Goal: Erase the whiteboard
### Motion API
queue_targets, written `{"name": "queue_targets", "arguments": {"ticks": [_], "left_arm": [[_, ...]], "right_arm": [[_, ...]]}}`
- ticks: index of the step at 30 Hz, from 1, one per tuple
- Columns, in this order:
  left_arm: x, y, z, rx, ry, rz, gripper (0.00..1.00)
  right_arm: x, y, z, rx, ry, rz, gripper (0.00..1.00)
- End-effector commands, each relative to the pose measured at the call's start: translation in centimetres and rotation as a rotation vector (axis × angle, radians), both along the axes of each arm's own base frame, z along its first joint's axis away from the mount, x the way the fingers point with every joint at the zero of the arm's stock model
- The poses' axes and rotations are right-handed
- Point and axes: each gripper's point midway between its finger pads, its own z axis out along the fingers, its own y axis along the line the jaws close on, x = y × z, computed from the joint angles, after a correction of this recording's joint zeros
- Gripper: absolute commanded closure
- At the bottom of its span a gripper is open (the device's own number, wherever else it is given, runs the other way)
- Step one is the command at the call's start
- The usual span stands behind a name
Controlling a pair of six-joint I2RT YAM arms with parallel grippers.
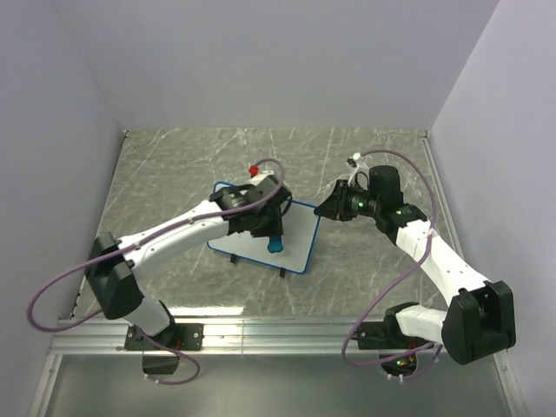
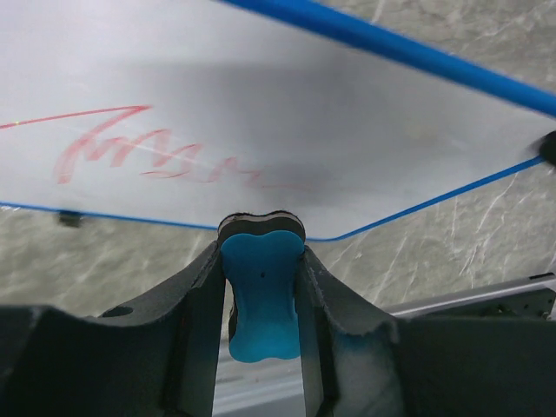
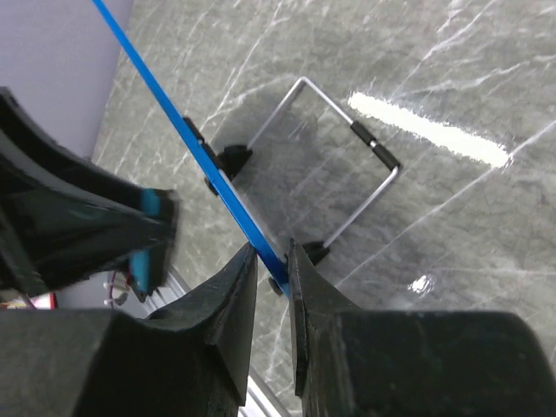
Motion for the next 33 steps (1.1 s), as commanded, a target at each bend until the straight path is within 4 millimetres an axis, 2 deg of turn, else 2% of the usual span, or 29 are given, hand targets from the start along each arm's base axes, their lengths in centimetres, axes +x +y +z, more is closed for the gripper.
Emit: {"name": "queue_targets", "arguments": {"ticks": [1, 2, 6, 9, 11, 12, 15, 17, 24, 26, 27, 28, 29, 30, 33], "left_arm": [[1.9, -3.6, 2.0, -0.048, -0.12, -0.002, 1.0], [2.3, -4.3, 1.2, -0.033, -0.123, -0.006, 1.0], [3.3, -6.1, 0.9, -0.03, -0.191, -0.006, 1.0], [4.3, -6.1, 1.2, -0.019, -0.277, 0.072, 1.0], [4.7, -5.1, 0.7, -0.01, -0.311, 0.124, 1.0], [4.7, -4.9, -0.3, -0.023, -0.315, 0.146, 1.0], [5.0, -4.0, -1.0, -0.042, -0.343, 0.227, 1.0], [4.8, -3.1, -2.4, -0.024, -0.336, 0.261, 1.0], [5.0, -0.2, -6.1, 0.016, -0.313, 0.371, 1.0], [5.5, 0.2, -5.8, -0.03, -0.304, 0.384, 1.0], [6.0, 1.6, -6.4, -0.019, -0.294, 0.4, 0.99], [6.1, 1.9, -5.9, -0.052, -0.287, 0.395, 1.0], [7.2, 2.8, -5.5, -0.074, -0.292, 0.421, 1.0], [7.2, 3.6, -5.8, -0.066, -0.288, 0.418, 1.0], [8.5, 4.6, -4.3, -0.123, -0.298, 0.404, 1.0]], "right_arm": [[-0.8, -1.3, -1.6, -0.067, 0.034, -0.056, 1.0], [-1.0, -1.5, -1.7, -0.075, 0.04, -0.061, 1.0], [-1.8, -1.4, -2.2, -0.075, 0.078, -0.065, 1.0], [-2.3, -1.0, -2.0, -0.043, 0.102, -0.051, 1.0], [-2.8, -0.8, -2.2, -0.057, 0.107, -0.036, 1.0], [-2.8, -0.8, -2.1, -0.07, 0.107, -0.033, 1.0], [-3.7, -0.8, -3.0, -0.125, 0.14, -0.003, 1.0], [-4.3, -0.4, -3.4, -0.143, 0.154, 0.022, 1.0], [-5.0, 0.9, -2.3, -0.152, 0.16, 0.074, 1.0], [-5.0, 1.1, -2.1, -0.157, 0.163, 0.083, 1.0], [-5.0, 1.4, -1.7, -0.154, 0.156, 0.088, 1.0], [-5.0, 1.5, -1.6, -0.153, 0.157, 0.092, 1.0], [-4.9, 1.6, -1.5, -0.152, 0.155, 0.091, 1.0], [-4.7, 1.6, -1.2, -0.149, 0.15, 0.09, 1.0], [-4.4, 2.0, -0.6, -0.148, 0.139, 0.095, 1.0]]}}
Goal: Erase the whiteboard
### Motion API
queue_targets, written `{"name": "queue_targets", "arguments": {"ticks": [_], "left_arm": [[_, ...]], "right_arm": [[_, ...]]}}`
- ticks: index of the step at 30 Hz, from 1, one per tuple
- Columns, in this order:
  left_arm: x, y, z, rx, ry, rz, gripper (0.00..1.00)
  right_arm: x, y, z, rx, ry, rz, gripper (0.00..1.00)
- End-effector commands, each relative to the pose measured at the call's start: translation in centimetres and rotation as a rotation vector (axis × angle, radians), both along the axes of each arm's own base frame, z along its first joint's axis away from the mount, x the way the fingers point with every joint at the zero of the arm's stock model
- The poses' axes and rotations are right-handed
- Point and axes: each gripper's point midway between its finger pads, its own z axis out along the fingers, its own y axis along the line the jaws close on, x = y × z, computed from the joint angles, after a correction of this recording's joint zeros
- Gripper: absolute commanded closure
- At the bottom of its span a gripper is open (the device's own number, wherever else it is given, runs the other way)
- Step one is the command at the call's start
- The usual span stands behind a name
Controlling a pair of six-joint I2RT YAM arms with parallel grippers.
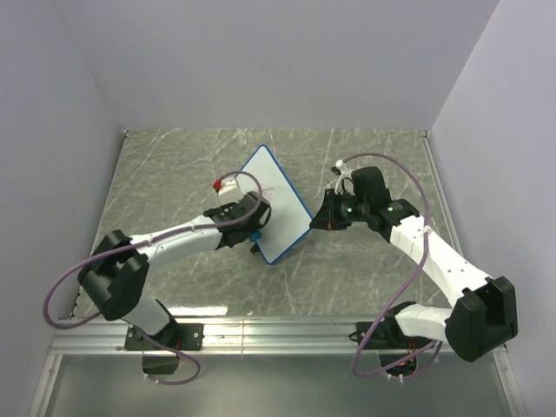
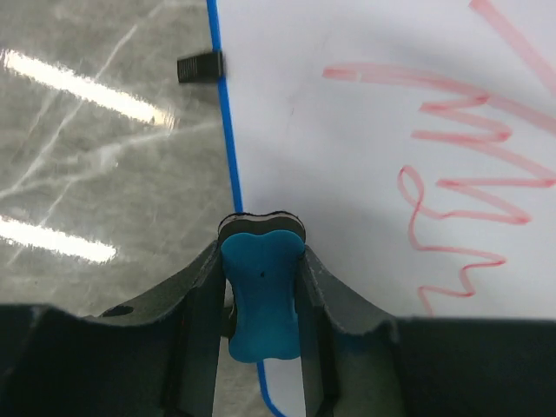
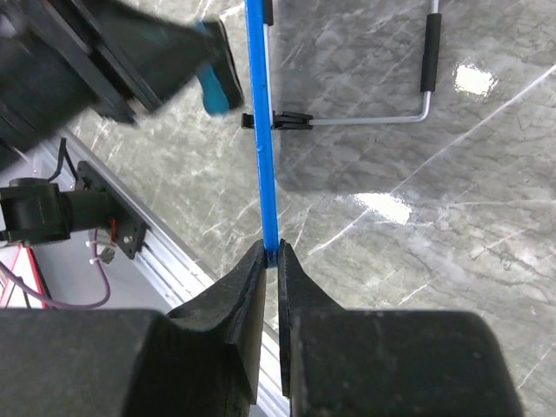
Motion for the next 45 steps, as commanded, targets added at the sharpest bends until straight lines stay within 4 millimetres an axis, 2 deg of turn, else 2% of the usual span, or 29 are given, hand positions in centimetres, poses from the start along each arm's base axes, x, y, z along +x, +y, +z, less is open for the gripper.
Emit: {"name": "queue_targets", "arguments": {"ticks": [1, 3, 5, 6, 8, 9, 12, 13, 16, 17, 19, 20, 22, 23, 25, 26, 28, 32, 34, 37, 39, 43, 45], "left_arm": [[1.9, -1.9, 4.8, -0.171, -0.096, -0.09, 1.0], [2.8, -3.4, 7.5, -0.204, -0.148, -0.162, 1.0], [3.0, -5.6, 8.7, -0.238, -0.139, -0.252, 1.0], [3.6, -7.0, 10.8, -0.28, -0.168, -0.286, 1.0], [3.3, -9.5, 11.4, -0.334, -0.15, -0.366, 1.0], [3.4, -11.2, 12.6, -0.366, -0.169, -0.401, 1.0], [3.5, -13.2, 14.0, -0.381, -0.189, -0.432, 1.0], [3.5, -13.4, 13.0, -0.362, -0.165, -0.429, 1.0], [4.1, -13.1, 11.5, -0.364, -0.139, -0.415, 1.0], [4.5, -11.9, 9.9, -0.363, -0.109, -0.395, 1.0], [4.7, -10.9, 8.8, -0.383, -0.089, -0.383, 1.0], [4.9, -9.5, 7.0, -0.379, -0.071, -0.357, 1.0], [5.0, -8.1, 5.9, -0.392, -0.054, -0.339, 1.0], [4.6, -7.6, 4.8, -0.39, -0.045, -0.334, 1.0], [4.1, -7.1, 4.2, -0.403, -0.044, -0.342, 1.0], [3.3, -6.6, 2.6, -0.396, -0.007, -0.334, 1.0], [3.3, -6.8, 2.2, -0.426, -0.021, -0.342, 1.0], [2.1, -5.8, -2.5, -0.383, 0.067, -0.32, 1.0], [1.5, -5.8, -4.1, -0.371, 0.105, -0.333, 1.0], [1.3, -5.5, -4.4, -0.359, 0.112, -0.33, 1.0], [1.6, -5.7, -3.1, -0.36, 0.097, -0.339, 1.0], [2.6, -6.8, 0.5, -0.35, 0.045, -0.357, 1.0], [2.9, -8.1, 3.1, -0.367, 0.015, -0.385, 1.0]], "right_arm": [[-0.3, 0.4, 0.9, -0.005, 0.014, 0.025, 1.0], [-0.1, 0.6, 1.2, -0.004, 0.007, 0.03, 1.0], [0.1, 0.7, 1.3, -0.003, 0.004, 0.029, 1.0], [0.1, 0.8, 1.4, -0.002, 0.0, 0.031, 1.0], [0.2, 1.0, 1.4, -0.001, 0.003, 0.033, 1.0], [0.3, 1.1, 1.5, 0.0, 0.001, 0.033, 1.0], [0.5, 1.1, 1.7, 0.0, -0.004, 0.034, 1.0], [0.5, 1.1, 1.7, -0.002, -0.005, 0.034, 1.0], [0.6, 1.1, 2.0, -0.005, -0.01, 0.035, 1.0], [0.7, 1.0, 2.2, -0.006, -0.017, 0.034, 1.0], [0.7, 0.9, 2.3, -0.012, -0.019, 0.032, 1.0], [0.6, 0.9, 2.3, -0.014, -0.019, 0.035, 1.0], [0.6, 0.9, 2.3, -0.017, -0.02, 0.034, 1.0], [0.7, 0.8, 2.3, -0.019, -0.019, 0.032, 1.0], [0.6, 0.9, 2.3, -0.02, -0.019, 0.036, 1.0], [0.7, 0.9, 2.2, -0.021, -0.016, 0.034, 1.0], [0.7, 1.0, 2.1, -0.024, -0.009, 0.037, 1.0], [1.0, 1.5, 2.3, -0.019, -0.008, 0.051, 1.0], [1.1, 1.7, 2.3, -0.021, -0.004, 0.054, 1.0], [1.1, 2.0, 2.6, -0.021, -0.011, 0.062, 1.0], [1.2, 2.0, 2.7, -0.02, -0.012, 0.061, 1.0], [1.3, 2.1, 2.7, -0.018, -0.013, 0.06, 1.0], [1.4, 2.1, 2.8, -0.019, -0.017, 0.058, 1.0]]}}
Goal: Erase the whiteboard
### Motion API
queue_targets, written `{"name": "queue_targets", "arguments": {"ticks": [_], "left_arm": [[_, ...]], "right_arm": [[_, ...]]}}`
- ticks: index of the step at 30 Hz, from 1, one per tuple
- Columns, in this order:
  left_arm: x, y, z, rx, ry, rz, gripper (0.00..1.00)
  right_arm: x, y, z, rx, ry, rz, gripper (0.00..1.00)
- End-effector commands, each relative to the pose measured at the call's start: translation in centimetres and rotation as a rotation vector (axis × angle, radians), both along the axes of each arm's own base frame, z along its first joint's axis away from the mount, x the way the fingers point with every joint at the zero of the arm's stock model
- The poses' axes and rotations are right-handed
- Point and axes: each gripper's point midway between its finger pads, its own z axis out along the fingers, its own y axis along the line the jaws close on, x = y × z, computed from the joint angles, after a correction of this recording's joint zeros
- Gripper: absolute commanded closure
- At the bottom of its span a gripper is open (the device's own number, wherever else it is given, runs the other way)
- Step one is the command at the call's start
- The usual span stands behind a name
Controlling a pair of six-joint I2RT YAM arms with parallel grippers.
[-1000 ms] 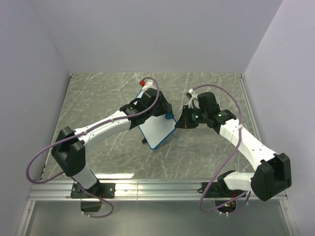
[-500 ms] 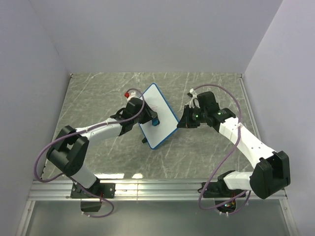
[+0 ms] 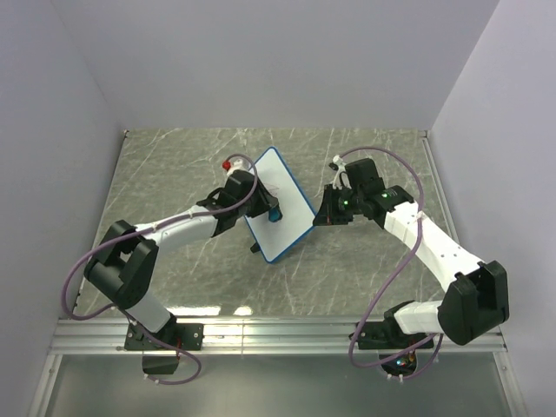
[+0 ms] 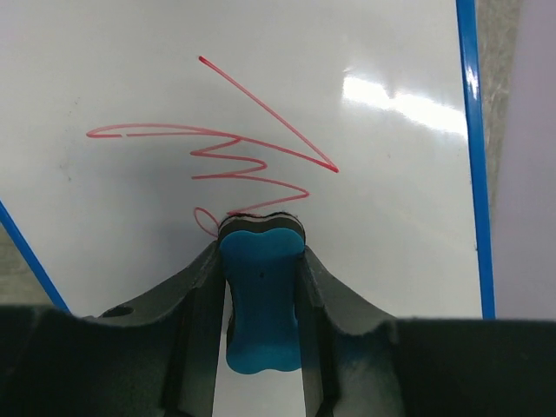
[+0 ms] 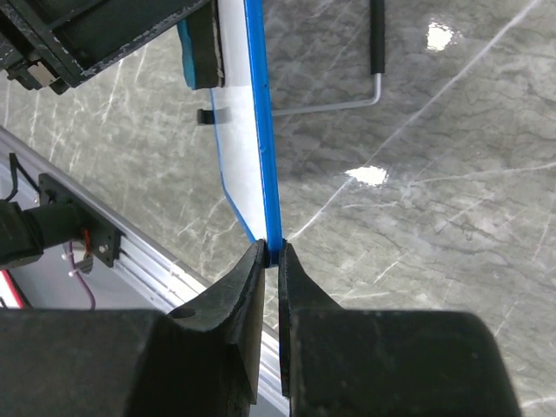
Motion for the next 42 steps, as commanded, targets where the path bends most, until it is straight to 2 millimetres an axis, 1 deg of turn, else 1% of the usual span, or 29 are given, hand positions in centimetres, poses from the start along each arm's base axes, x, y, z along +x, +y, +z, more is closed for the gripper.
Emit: {"name": "queue_targets", "arguments": {"ticks": [1, 3, 4, 5, 7, 9, 10, 12, 13, 15, 16, 18, 19, 21, 22, 25, 27, 30, 32, 33, 34, 36, 37, 39, 40, 41, 42], "left_arm": [[-2.4, -3.3, 1.5, 0.031, 0.037, -0.127, 1.0], [-2.8, -4.3, 2.3, 0.03, 0.031, -0.15, 1.0], [-3.3, -5.2, 2.6, 0.025, 0.028, -0.17, 0.99], [-3.5, -5.5, 2.5, 0.028, 0.029, -0.18, 1.0], [-4.2, -5.8, 1.0, 0.039, 0.061, -0.195, 1.0], [-4.4, -5.7, -0.1, 0.04, 0.08, -0.194, 1.0], [-4.8, -5.3, -1.1, 0.051, 0.098, -0.19, 1.0], [-4.9, -4.8, -2.5, 0.061, 0.119, -0.18, 1.0], [-4.9, -3.9, -3.8, 0.074, 0.142, -0.16, 1.0], [-5.1, -3.0, -5.1, 0.067, 0.178, -0.156, 1.0], [-4.9, -1.8, -6.1, 0.064, 0.197, -0.127, 1.0], [-5.0, -0.5, -7.0, 0.07, 0.215, -0.102, 1.0], [-5.3, 0.8, -8.1, 0.087, 0.239, -0.081, 1.0], [-5.2, 1.6, -8.6, 0.083, 0.236, -0.062, 1.0], [-5.6, 2.3, -9.5, 0.093, 0.254, -0.051, 1.0], [-6.4, 2.8, -10.8, 0.107, 0.281, -0.055, 1.0], [-6.2, 2.6, -10.3, 0.103, 0.273, -0.059, 1.0], [-5.0, 1.6, -7.4, 0.073, 0.221, -0.073, 1.0], [-3.8, 0.6, -4.2, 0.038, 0.178, -0.083, 1.0], [-3.4, 0.1, -3.1, 0.023, 0.164, -0.087, 1.0], [-2.3, -0.9, -0.7, -0.009, 0.125, -0.092, 1.0], [-1.6, -1.9, 1.2, -0.032, 0.106, -0.103, 1.0], [-1.0, -2.8, 2.8, -0.049, 0.085, -0.115, 1.0], [-0.7, -3.8, 2.9, -0.038, 0.081, -0.131, 1.0], [-0.9, -4.8, 3.4, -0.034, 0.071, -0.153, 1.0], [-0.9, -5.2, 2.5, -0.018, 0.086, -0.16, 1.0], [-1.0, -5.5, 2.1, -0.013, 0.096, -0.166, 1.0]], "right_arm": [[0.1, 3.0, 3.7, 0.105, -0.094, 0.117, 1.0], [0.2, 3.0, 3.8, 0.106, -0.097, 0.114, 1.0], [0.3, 3.0, 3.9, 0.104, -0.1, 0.114, 1.0], [0.3, 3.0, 4.0, 0.105, -0.101, 0.114, 1.0], [0.4, 3.0, 3.9, 0.104, -0.102, 0.113, 1.0], [0.4, 2.9, 4.0, 0.101, -0.104, 0.11, 1.0], [0.3, 2.9, 4.0, 0.099, -0.105, 0.109, 1.0], [0.2, 2.7, 4.0, 0.097, -0.111, 0.105, 1.0], [0.1, 2.7, 3.8, 0.096, -0.105, 0.106, 1.0], [0.0, 2.6, 3.9, 0.098, -0.107, 0.103, 1.0], [0.0, 2.6, 3.9, 0.098, -0.11, 0.104, 1.0], [-0.1, 2.5, 4.1, 0.096, -0.118, 0.102, 1.0], [-0.1, 2.4, 4.1, 0.094, -0.117, 0.099, 1.0], [-0.2, 2.4, 4.3, 0.094, -0.123, 0.1, 1.0], [-0.2, 2.4, 4.3, 0.094, -0.125, 0.099, 1.0], [-0.1, 2.4, 4.4, 0.095, -0.129, 0.099, 1.0], [-0.2, 2.4, 4.5, 0.097, -0.13, 0.1, 1.0], [-0.1, 2.4, 4.5, 0.101, -0.128, 0.099, 1.0], [-0.1, 2.6, 4.6, 0.108, -0.131, 0.1, 1.0], [-0.1, 2.6, 4.6, 0.109, -0.131, 0.101, 1.0], [-0.1, 2.6, 4.5, 0.109, -0.13, 0.1, 1.0], [0.0, 2.5, 4.5, 0.11, -0.131, 0.098, 1.0], [-0.1, 2.5, 4.4, 0.108, -0.129, 0.099, 1.0], [-0.1, 2.5, 4.5, 0.109, -0.132, 0.099, 1.0], [-0.1, 2.5, 4.5, 0.109, -0.132, 0.099, 1.0], [-0.1, 2.5, 4.5, 0.109, -0.136, 0.099, 1.0], [-0.1, 2.5, 4.6, 0.11, -0.138, 0.098, 1.0]]}}
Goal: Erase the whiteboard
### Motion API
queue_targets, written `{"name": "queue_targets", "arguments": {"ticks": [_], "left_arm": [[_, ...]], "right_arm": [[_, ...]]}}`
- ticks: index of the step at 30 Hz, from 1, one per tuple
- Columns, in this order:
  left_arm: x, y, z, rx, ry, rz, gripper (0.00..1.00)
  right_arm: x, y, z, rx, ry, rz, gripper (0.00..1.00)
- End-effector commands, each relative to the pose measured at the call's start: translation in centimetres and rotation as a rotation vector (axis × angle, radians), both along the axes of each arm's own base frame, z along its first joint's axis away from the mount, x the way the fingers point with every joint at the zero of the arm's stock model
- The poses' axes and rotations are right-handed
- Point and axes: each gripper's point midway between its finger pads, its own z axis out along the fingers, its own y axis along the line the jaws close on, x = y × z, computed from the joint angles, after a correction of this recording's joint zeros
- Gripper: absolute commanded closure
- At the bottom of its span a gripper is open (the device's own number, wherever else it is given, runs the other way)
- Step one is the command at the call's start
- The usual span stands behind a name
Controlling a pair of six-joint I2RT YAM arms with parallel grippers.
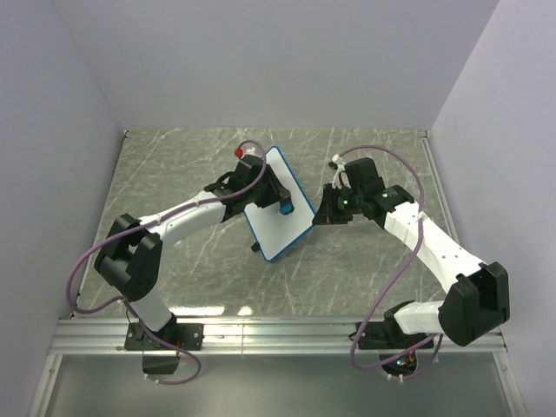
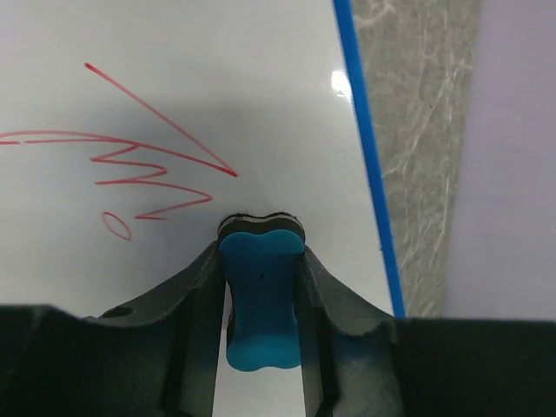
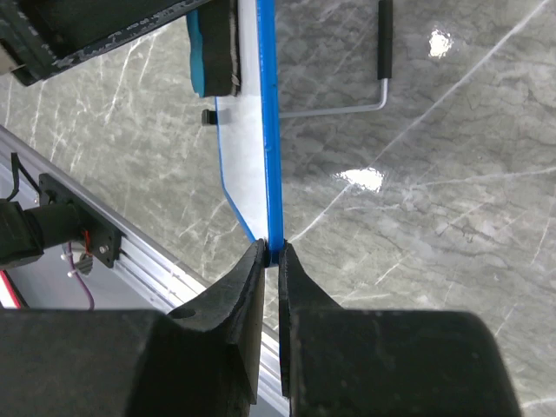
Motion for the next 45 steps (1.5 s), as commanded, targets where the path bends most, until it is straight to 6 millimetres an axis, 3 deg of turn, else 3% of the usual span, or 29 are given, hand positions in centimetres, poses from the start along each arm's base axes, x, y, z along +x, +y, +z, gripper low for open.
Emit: {"name": "queue_targets", "arguments": {"ticks": [1, 6, 7, 9, 12, 15, 23, 32, 38, 44, 45], "left_arm": [[-1.5, -3.2, -1.0, 0.005, 0.041, -0.108, 1.0], [-1.7, -2.5, -3.6, 0.06, 0.07, -0.099, 1.0], [-3.0, -2.3, -5.2, 0.069, 0.107, -0.113, 1.0], [-4.2, -2.7, -5.7, 0.043, 0.108, -0.14, 1.0], [-7.5, -2.9, -7.9, 0.105, 0.143, -0.195, 1.0], [-8.8, -2.1, -9.4, 0.145, 0.161, -0.188, 1.0], [-9.3, 0.6, -13.2, 0.218, 0.229, -0.126, 1.0], [-9.0, 6.0, -18.5, 0.272, 0.353, -0.002, 1.0], [-8.2, 6.2, -16.7, 0.286, 0.323, -0.003, 1.0], [-4.0, 4.0, -9.8, 0.247, 0.193, -0.02, 1.0], [-2.3, 2.7, -7.2, 0.216, 0.14, -0.031, 1.0]], "right_arm": [[-0.1, 2.2, 4.0, 0.106, -0.12, 0.089, 1.0], [-0.2, 2.0, 4.0, 0.099, -0.126, 0.087, 1.0], [-0.2, 1.9, 4.2, 0.098, -0.132, 0.086, 1.0], [-0.1, 1.9, 4.3, 0.098, -0.134, 0.083, 1.0], [-0.1, 2.0, 4.6, 0.102, -0.136, 0.086, 1.0], [-0.1, 2.1, 4.8, 0.111, -0.135, 0.087, 1.0], [-0.4, 2.1, 4.8, 0.115, -0.133, 0.093, 1.0], [-0.4, 2.1, 5.1, 0.118, -0.139, 0.095, 1.0], [-0.3, 2.2, 5.2, 0.122, -0.145, 0.097, 1.0], [-0.6, 2.4, 5.0, 0.134, -0.134, 0.109, 1.0], [-0.7, 2.4, 4.9, 0.135, -0.132, 0.111, 1.0]]}}
